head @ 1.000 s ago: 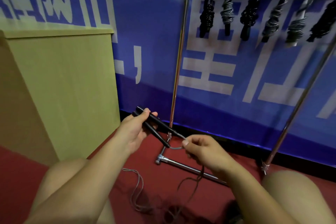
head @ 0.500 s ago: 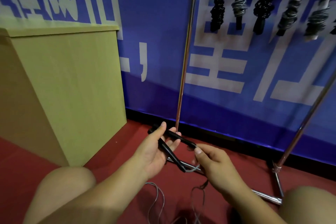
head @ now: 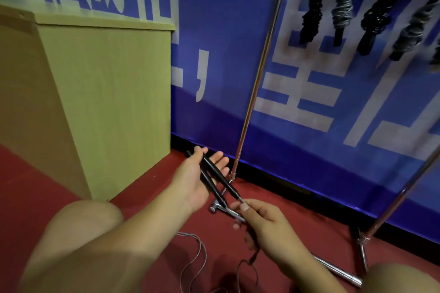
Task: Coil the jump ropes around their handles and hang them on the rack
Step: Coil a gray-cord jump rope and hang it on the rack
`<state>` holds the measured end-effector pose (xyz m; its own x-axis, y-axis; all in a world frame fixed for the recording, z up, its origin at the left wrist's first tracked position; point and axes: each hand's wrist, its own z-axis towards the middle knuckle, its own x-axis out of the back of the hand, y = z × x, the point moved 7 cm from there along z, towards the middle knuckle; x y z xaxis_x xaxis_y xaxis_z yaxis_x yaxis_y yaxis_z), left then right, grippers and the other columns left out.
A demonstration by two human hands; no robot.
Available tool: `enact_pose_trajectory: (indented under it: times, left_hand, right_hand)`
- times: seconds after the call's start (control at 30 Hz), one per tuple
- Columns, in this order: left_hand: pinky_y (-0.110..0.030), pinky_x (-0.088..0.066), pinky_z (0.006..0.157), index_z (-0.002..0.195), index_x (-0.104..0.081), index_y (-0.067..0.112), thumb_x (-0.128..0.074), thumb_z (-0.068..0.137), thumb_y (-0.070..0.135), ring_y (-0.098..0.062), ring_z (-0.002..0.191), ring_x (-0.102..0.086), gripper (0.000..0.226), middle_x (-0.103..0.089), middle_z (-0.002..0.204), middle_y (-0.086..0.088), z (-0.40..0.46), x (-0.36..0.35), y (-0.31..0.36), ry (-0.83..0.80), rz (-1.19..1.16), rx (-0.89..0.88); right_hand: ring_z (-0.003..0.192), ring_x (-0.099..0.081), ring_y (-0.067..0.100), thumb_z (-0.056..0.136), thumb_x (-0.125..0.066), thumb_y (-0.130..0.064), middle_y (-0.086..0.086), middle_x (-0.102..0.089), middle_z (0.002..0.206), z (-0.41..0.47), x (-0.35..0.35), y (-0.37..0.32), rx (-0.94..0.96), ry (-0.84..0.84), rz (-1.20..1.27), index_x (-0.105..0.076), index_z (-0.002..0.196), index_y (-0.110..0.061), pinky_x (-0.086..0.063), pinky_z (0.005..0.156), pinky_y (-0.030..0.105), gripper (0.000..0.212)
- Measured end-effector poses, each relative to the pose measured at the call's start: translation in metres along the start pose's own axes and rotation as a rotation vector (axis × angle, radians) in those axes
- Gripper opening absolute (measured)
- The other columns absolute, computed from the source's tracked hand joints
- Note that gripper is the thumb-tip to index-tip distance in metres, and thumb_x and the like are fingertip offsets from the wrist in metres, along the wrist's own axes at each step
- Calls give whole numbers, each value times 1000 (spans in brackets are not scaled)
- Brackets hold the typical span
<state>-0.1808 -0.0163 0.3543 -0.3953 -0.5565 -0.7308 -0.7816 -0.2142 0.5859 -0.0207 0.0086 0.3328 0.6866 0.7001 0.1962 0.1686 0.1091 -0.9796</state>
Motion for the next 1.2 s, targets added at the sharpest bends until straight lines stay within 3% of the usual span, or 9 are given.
enact_pose_trajectory:
  times: [0.17, 0.23, 0.43, 0.53, 0.67, 0.8, 0.97, 1.13, 1.2]
  left_hand:
    - [-29, -49, 54, 94, -57, 16, -50, 101, 43, -12, 48, -54, 29, -54, 61, 1, 15, 16, 5, 157, 25, -66]
    - [-27, -48, 50, 95, -56, 15, -53, 100, 43, -10, 44, -52, 29, -52, 58, 2, 15, 17, -2, 151, 65, -78]
    - [-26, -49, 48, 101, -59, 11, -53, 102, 32, -12, 49, -47, 22, -49, 62, 0, 2, 9, -22, 71, 205, -144]
    - [-26, -50, 48, 100, -59, 12, -53, 102, 31, -14, 51, -48, 20, -48, 64, -1, -5, 3, -29, 8, 266, -166]
    - [-30, -53, 54, 118, -59, 22, -52, 102, 33, -14, 54, -47, 21, -47, 68, -1, -13, -11, -32, -132, 278, -158]
    - [-30, -54, 54, 110, -57, 24, -46, 103, 39, -14, 55, -47, 20, -47, 73, -2, -17, -16, -29, -164, 336, -162]
    - [-30, -58, 63, 128, -57, 0, -29, 100, 61, -21, 70, -64, 73, -67, 85, -8, -20, -16, -46, -223, 483, 42]
    - [-37, -56, 83, 125, -59, 4, -49, 103, 28, -20, 84, -69, 33, -74, 102, -10, -33, -17, -46, -258, 579, -7]
    - [-29, -58, 69, 121, -63, 4, -51, 103, 24, -19, 82, -69, 30, -74, 103, -11, -41, -14, -52, -260, 530, 34]
  right_hand:
    - [51, -35, 12, 104, -46, -30, 4, -50, 59, -6, -9, -4, 40, -83, -90, -69, 73, -24, -26, 51, 26, 39]
    - [47, -36, 7, 104, -47, -24, 0, -46, 54, -7, -11, -2, 28, -93, -95, -71, 83, -19, -29, 50, 21, 32]
    - [40, -47, 11, 102, -49, -29, 11, -64, 66, -8, -15, 8, -60, -93, -17, -59, 116, -17, -35, 44, 21, 22]
    - [47, -45, 13, 104, -44, -24, 7, -64, 66, -13, -24, 13, -54, -126, 4, -58, 108, -3, -34, 47, 22, 25]
    - [52, -44, 16, 100, -55, -20, 5, -58, 61, -13, -28, 12, -81, -157, 108, -60, 92, -9, -34, 48, 23, 14]
    - [50, -41, 15, 92, -59, -29, 6, -54, 63, -9, -29, 6, -51, -179, 141, -60, 84, -12, -35, 48, 24, 19]
    - [55, -42, 14, 93, -56, -29, 3, -55, 64, -5, -19, 5, -3, -108, 108, -56, 90, -1, -33, 50, 22, 28]
    - [56, -45, 8, 95, -53, -25, -2, -53, 64, -8, -14, -3, 62, -69, 95, -57, 98, 2, -35, 51, 19, 28]
    - [56, -46, 7, 91, -53, -30, -4, -53, 64, -11, -12, -7, 96, -68, 73, -59, 96, -5, -36, 53, 22, 26]
